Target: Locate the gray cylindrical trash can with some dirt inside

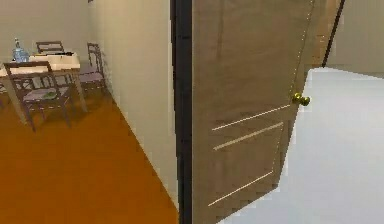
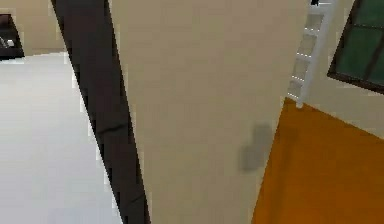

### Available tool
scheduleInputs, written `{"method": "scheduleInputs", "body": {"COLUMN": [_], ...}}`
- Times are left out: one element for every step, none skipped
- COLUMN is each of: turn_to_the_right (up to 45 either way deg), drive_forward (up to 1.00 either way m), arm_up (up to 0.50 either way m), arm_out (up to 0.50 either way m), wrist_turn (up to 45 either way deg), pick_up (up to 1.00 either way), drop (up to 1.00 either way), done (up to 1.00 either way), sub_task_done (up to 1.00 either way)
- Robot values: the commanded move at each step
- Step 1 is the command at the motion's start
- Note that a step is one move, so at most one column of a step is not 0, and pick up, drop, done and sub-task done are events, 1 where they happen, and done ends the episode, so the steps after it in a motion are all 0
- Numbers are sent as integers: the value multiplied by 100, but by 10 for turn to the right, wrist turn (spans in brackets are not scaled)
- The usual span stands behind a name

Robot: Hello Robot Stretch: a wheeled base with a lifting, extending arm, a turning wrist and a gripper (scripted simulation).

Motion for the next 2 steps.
{"method": "scheduleInputs", "body": {"turn_to_the_right": [120,0], "drive_forward": [0,35], "arm_up": [0,0], "arm_out": [0,0], "wrist_turn": [0,0], "pick_up": [0,0], "drop": [0,0], "done": [0,0], "sub_task_done": [0,0]}}
